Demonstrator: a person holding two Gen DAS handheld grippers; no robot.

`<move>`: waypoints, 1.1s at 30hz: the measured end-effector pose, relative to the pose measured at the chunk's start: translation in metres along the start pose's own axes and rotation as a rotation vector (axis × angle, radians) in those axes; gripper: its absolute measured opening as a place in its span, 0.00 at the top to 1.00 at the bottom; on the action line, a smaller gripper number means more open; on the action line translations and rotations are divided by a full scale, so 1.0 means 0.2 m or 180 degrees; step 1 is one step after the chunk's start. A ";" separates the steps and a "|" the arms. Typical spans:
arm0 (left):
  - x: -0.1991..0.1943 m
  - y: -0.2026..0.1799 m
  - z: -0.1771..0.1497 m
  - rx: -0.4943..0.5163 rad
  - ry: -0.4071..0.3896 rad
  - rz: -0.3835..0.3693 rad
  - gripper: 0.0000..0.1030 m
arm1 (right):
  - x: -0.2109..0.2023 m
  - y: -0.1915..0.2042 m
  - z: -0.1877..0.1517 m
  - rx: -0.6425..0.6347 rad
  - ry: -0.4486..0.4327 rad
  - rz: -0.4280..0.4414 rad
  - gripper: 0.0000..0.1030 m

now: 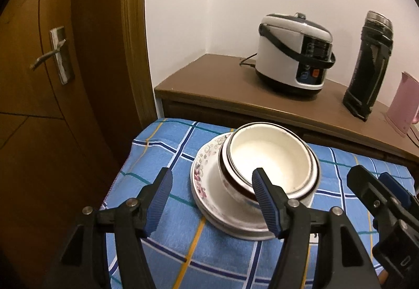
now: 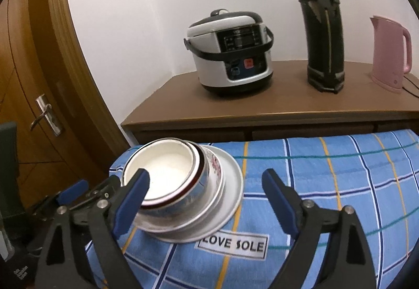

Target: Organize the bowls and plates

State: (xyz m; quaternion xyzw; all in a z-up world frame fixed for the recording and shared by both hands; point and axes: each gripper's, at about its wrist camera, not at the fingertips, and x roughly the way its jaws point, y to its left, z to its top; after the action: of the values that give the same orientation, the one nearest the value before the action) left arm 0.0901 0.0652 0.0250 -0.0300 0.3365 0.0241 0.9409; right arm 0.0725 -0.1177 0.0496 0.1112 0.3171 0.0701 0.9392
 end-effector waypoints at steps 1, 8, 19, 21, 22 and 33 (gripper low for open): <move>-0.02 0.00 -0.01 0.0021 -0.0033 0.0001 0.36 | -0.02 0.00 -0.01 0.0007 -0.0015 -0.0002 0.13; -0.14 0.00 -0.07 0.0044 -0.0140 -0.0071 0.36 | -0.14 -0.01 -0.07 0.0072 -0.0089 0.0028 0.12; -0.28 -0.02 -0.14 0.0096 -0.0287 -0.0115 0.36 | -0.34 0.01 -0.12 0.0048 -0.0333 0.0001 0.02; -0.30 -0.02 -0.15 0.0118 -0.0320 -0.0102 0.36 | -0.37 0.01 -0.13 0.0053 -0.0339 0.0016 0.02; -0.31 -0.03 -0.16 0.0131 -0.0333 -0.0098 0.36 | -0.38 0.01 -0.14 0.0066 -0.0348 0.0026 0.02; -0.43 -0.02 -0.21 0.0116 -0.0446 -0.0122 0.36 | -0.52 0.01 -0.20 0.0079 -0.0521 -0.0008 0.01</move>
State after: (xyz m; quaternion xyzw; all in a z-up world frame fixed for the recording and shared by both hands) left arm -0.0030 0.0565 0.0481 -0.0175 0.2695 0.0019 0.9628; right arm -0.0339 -0.1292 0.0796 0.1279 0.2402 0.0557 0.9607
